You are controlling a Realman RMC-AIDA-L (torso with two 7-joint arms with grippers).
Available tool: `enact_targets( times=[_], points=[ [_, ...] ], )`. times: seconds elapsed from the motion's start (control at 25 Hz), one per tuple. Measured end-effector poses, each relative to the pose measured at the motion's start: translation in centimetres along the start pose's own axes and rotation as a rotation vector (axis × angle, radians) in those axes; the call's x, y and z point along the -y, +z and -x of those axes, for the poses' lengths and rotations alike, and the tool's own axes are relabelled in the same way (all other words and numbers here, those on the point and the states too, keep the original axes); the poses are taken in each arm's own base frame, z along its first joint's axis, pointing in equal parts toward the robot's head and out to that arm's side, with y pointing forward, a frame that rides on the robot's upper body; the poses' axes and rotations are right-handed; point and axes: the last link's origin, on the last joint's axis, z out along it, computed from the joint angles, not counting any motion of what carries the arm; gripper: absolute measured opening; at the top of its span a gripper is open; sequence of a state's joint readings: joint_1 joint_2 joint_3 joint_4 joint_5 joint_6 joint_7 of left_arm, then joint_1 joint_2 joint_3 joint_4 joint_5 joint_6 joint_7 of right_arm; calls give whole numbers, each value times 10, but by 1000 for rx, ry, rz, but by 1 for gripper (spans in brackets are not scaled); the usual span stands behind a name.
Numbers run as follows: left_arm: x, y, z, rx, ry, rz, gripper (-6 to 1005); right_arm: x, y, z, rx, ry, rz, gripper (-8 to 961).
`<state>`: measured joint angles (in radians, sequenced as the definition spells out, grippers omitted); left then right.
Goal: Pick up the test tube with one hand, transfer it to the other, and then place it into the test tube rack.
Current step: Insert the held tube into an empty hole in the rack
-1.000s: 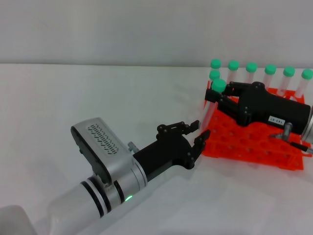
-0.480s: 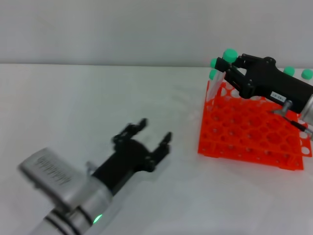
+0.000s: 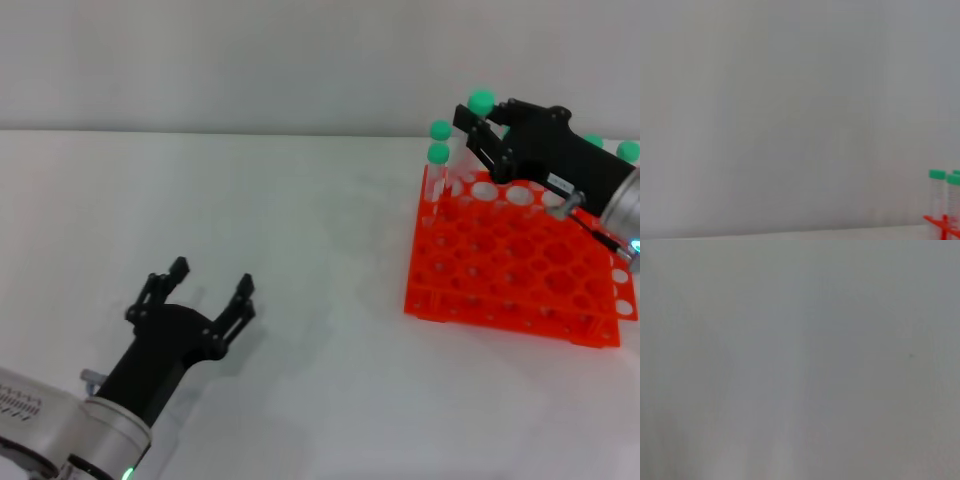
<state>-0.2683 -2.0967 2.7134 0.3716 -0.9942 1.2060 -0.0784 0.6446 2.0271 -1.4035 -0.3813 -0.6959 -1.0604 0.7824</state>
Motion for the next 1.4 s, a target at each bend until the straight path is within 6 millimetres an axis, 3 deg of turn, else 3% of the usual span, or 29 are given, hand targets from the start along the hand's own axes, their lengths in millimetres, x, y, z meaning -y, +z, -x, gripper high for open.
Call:
enact_targets(
  times=[0.32, 1.4],
  points=[
    [3, 8, -7, -31, 9, -5, 861, 4, 8, -7, -62, -29, -31, 211],
    [5, 14, -16, -72, 14, 1, 859, 14, 9, -19, -150, -56, -99, 210]
  ],
)
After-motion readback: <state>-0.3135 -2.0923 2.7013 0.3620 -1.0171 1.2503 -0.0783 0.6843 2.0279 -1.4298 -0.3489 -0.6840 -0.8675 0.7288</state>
